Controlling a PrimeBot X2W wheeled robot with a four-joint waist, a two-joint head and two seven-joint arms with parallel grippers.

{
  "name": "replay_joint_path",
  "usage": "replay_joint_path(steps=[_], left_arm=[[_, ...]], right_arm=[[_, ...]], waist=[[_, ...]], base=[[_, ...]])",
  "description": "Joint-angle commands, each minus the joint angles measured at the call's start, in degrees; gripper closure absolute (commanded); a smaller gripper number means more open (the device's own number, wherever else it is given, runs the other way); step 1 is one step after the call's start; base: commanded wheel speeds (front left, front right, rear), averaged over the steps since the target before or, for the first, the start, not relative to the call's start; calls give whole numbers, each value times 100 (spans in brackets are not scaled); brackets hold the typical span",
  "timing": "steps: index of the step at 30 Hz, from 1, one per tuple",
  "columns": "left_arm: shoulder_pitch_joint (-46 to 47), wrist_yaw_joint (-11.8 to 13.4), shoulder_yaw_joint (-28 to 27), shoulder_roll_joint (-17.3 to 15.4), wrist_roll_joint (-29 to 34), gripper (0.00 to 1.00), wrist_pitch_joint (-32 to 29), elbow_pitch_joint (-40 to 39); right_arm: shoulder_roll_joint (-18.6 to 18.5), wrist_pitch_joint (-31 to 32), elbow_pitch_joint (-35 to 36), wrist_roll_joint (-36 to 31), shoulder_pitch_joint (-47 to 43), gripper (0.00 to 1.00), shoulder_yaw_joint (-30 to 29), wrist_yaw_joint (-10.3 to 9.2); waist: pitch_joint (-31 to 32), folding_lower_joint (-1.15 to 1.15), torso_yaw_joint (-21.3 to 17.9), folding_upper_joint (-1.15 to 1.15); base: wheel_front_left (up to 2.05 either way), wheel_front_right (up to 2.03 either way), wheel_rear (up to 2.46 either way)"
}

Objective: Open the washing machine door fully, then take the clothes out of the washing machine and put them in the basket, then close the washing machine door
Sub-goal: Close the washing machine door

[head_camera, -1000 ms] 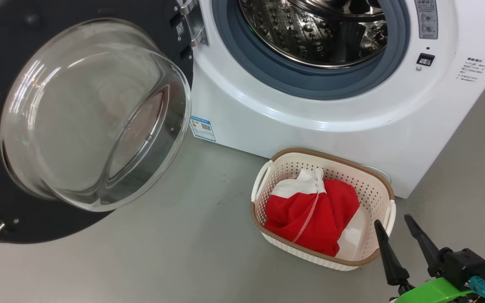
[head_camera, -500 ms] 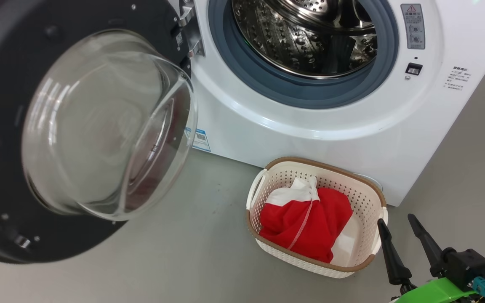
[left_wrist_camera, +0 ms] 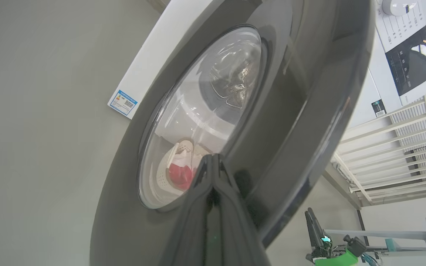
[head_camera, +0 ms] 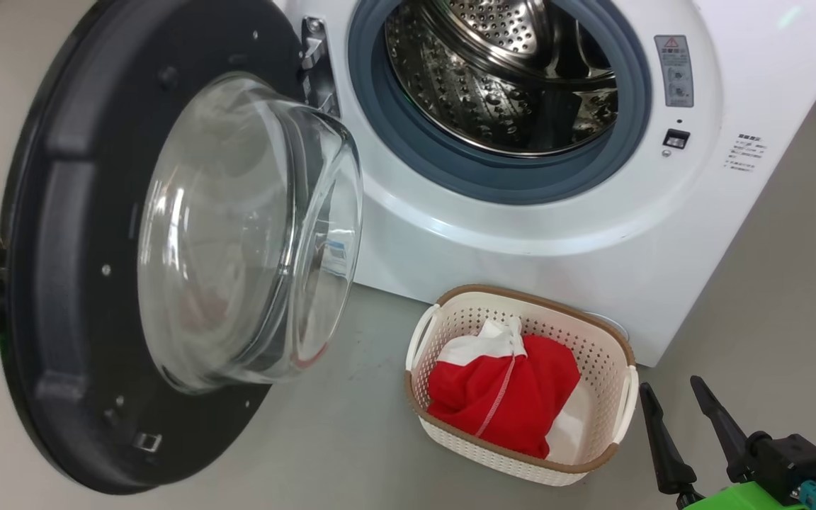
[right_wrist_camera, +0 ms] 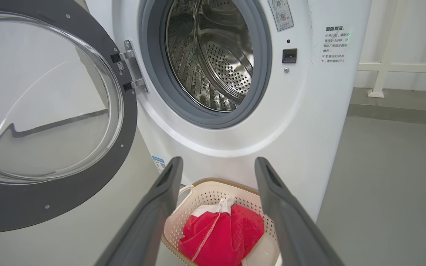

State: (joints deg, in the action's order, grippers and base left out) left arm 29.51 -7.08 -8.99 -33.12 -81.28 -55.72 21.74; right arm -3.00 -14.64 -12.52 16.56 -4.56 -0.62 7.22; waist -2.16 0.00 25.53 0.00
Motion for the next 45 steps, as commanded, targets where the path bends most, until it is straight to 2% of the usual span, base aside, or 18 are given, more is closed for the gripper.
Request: replay_joint_path(steps=[1,19,24,32,45], left_arm=[[20,-40,-167,-216,-163,100,-79,-296],[-237,-41,353,196,-665,100,-238,-1727],[-171,-41,536,453,-670,100,-58,-2105],[-126,-41,748,650,-557,100,257,-2325],[-577,-41,867,505,-212,100,1087,-2145]], right_arm=[[-27,-36,164,16,26,0,137,26],[-9,-36,194,17,-42,0,144,26],[-17,-36,196,14,-42,0,136,26],[-13,-36,196,10,-24,0,144,26],[-5,-36,175,20,-45,0,166,26]], waist=[[39,0,-63,0],[76,0,-527,0],[62,0,-657,0],[35,0,-756,0],[141,0,-668,0]], base=[[0,0,0],[0,0,0],[0,0,0],[0,0,0],[0,0,0]])
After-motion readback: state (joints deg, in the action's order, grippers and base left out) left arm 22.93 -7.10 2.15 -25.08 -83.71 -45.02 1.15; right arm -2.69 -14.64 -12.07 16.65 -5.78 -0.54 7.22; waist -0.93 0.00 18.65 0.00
